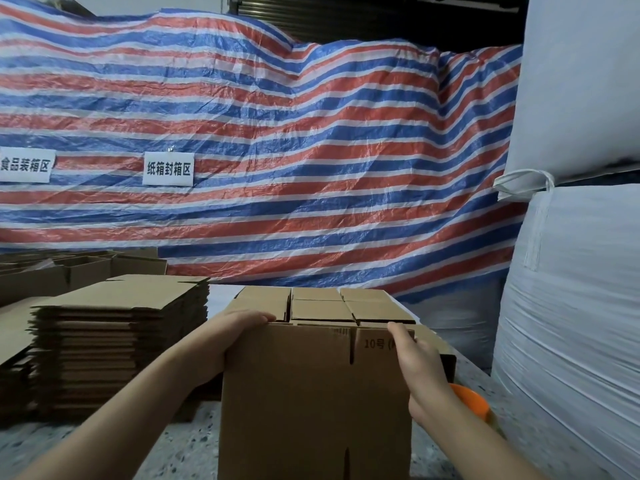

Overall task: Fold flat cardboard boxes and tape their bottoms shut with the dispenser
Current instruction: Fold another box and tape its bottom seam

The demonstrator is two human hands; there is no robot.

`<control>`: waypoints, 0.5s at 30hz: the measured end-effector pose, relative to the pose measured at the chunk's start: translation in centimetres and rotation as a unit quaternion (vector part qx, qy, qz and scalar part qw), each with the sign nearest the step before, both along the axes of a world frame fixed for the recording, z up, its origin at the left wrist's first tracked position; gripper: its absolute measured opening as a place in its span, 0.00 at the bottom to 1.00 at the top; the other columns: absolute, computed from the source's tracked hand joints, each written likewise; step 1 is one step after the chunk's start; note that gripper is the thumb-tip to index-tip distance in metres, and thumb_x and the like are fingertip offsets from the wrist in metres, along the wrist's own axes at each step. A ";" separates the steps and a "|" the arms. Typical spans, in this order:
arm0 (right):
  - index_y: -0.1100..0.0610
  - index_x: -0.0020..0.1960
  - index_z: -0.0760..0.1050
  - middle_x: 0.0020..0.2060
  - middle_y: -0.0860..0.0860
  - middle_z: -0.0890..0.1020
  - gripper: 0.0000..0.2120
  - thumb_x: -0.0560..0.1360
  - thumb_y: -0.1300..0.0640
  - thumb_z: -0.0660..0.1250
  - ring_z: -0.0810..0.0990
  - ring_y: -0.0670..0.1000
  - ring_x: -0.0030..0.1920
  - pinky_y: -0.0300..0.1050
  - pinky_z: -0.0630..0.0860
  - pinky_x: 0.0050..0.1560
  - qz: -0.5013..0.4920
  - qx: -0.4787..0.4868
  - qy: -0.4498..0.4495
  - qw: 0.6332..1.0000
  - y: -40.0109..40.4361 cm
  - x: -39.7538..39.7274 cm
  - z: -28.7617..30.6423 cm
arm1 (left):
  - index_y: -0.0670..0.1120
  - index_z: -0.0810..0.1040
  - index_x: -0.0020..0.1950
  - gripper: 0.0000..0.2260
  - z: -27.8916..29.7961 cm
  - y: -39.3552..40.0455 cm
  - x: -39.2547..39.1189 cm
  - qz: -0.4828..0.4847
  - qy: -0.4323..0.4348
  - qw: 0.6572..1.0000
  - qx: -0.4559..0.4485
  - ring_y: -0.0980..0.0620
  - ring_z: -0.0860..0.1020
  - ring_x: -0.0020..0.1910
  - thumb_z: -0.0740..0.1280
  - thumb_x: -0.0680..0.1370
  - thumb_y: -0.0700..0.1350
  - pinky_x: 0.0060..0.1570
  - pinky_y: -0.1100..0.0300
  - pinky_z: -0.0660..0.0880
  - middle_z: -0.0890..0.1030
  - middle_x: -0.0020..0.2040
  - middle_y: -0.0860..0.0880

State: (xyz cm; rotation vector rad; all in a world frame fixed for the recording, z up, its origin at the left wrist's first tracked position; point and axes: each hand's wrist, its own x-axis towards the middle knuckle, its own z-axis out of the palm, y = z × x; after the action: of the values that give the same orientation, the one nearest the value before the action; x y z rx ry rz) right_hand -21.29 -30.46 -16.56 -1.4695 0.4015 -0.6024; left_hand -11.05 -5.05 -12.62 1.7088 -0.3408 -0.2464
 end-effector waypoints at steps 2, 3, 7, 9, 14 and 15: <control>0.61 0.47 0.78 0.36 0.57 0.80 0.19 0.78 0.43 0.65 0.84 0.63 0.47 0.62 0.76 0.63 0.004 0.000 0.018 1.000 0.0 0.0 -0.1 | 0.46 0.85 0.56 0.11 -0.1 0.5 -0.1 -0.015 0.030 0.999 0.000 0.45 0.83 0.52 0.68 0.78 0.48 0.51 0.54 0.78 0.85 0.52 0.42; 0.61 0.48 0.78 0.36 0.56 0.82 0.20 0.78 0.43 0.65 0.84 0.63 0.48 0.63 0.76 0.64 0.007 0.006 0.029 1.000 -0.1 0.0 0.1 | 0.45 0.84 0.57 0.13 0.0 0.8 -0.2 -0.023 0.040 0.999 0.002 0.45 0.82 0.52 0.69 0.77 0.49 0.53 0.53 0.77 0.85 0.53 0.41; 0.61 0.58 0.77 0.51 0.60 0.84 0.23 0.76 0.42 0.67 0.81 0.63 0.57 0.65 0.72 0.67 0.006 0.043 0.033 0.999 -0.1 0.4 0.3 | 0.42 0.80 0.63 0.18 0.2 1.5 -0.7 -0.055 0.038 0.997 0.026 0.41 0.80 0.59 0.66 0.79 0.52 0.66 0.45 0.72 0.81 0.59 0.37; 0.60 0.62 0.76 0.55 0.58 0.82 0.25 0.77 0.40 0.67 0.79 0.60 0.58 0.61 0.72 0.67 -0.006 0.050 0.006 0.999 0.4 0.6 -0.1 | 0.41 0.78 0.65 0.19 -0.1 1.2 -1.0 -0.054 0.039 0.998 0.003 0.39 0.79 0.60 0.63 0.80 0.52 0.66 0.45 0.71 0.80 0.60 0.36; 0.52 0.52 0.76 0.47 0.50 0.81 0.16 0.76 0.40 0.70 0.77 0.50 0.47 0.53 0.71 0.59 -0.005 0.016 -0.012 1.000 0.5 0.8 -0.7 | 0.41 0.77 0.67 0.21 -0.8 0.8 -1.6 -0.033 0.065 0.996 -0.056 0.40 0.78 0.54 0.67 0.78 0.51 0.58 0.48 0.74 0.77 0.62 0.32; 0.54 0.53 0.78 0.47 0.53 0.83 0.16 0.76 0.41 0.69 0.80 0.54 0.49 0.56 0.74 0.61 0.003 0.010 -0.005 1.000 0.5 0.7 -0.6 | 0.42 0.78 0.66 0.20 -0.7 0.8 -1.7 -0.037 0.064 0.996 -0.052 0.40 0.77 0.55 0.67 0.78 0.51 0.61 0.46 0.73 0.77 0.63 0.32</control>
State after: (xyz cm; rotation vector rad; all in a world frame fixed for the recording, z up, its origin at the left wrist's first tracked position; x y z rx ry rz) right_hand -20.59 -30.00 -17.12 -1.4471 0.3943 -0.5989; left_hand -12.77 -4.25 -13.33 1.5706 -0.3164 -0.3841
